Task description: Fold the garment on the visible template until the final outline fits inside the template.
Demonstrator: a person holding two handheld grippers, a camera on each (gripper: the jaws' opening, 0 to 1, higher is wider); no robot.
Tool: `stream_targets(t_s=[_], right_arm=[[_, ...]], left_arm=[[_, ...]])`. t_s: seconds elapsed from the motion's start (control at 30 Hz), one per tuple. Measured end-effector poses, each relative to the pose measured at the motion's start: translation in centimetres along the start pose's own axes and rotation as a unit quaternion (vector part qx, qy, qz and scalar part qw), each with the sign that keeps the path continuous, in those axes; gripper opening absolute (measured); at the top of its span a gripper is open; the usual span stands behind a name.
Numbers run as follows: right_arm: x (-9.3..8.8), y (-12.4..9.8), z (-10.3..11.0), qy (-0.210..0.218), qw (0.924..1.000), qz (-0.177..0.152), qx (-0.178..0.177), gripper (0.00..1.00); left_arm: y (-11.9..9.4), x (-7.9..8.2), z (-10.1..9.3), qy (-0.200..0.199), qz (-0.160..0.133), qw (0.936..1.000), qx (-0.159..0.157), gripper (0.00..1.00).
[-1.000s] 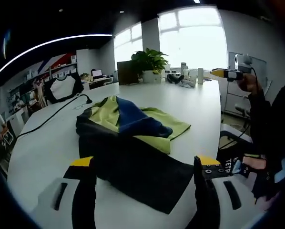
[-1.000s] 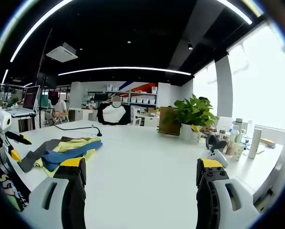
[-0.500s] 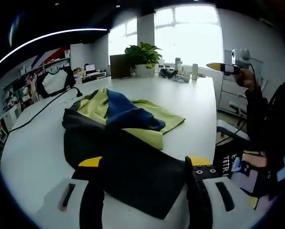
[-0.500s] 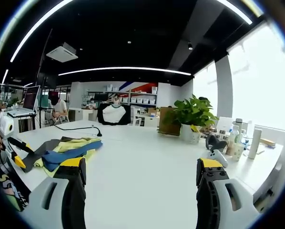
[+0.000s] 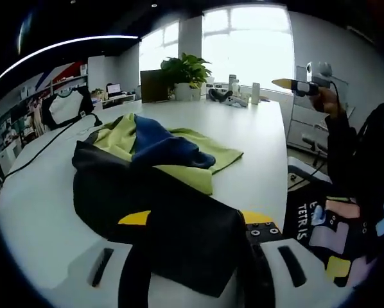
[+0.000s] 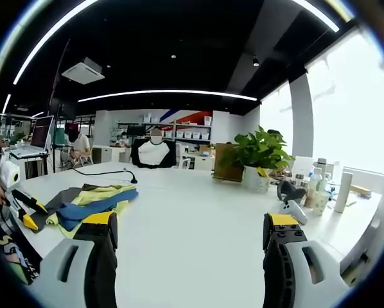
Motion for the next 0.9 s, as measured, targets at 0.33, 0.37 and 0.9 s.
stream_targets(t_s=[0.33,0.37,0.9], right_arm=[[0.0,0.2,0.2,-0.001,1.0000,0.001,0.003,0.97],[0.0,0.2,0.2,-0.001,1.0000,0.002,0.002,0.97],[0.0,0.4,-0.1,-0.001,1.0000,0.002,0.003,0.97]], left_arm=[[0.1,0.3,1.5,-0.006,-0.022,0.9995,0.024,0.19],[0.2,0.3,1.6,0.002,-0.024,0.9993,0.028,0.10],[-0.8,1.7,1.8,0.003,-0.058,0.9970,0.051,0.01]])
Point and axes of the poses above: the point that each gripper's makers call its tool centre point, and the gripper's own axes: y roughly forward along the fingers, z roughly to its left, x roughly out of its top, the point moved 3 cm from there along -y, roughly backward along the fingers, and after that the axes turned 8 degrees about z, right-handed, at the moved point
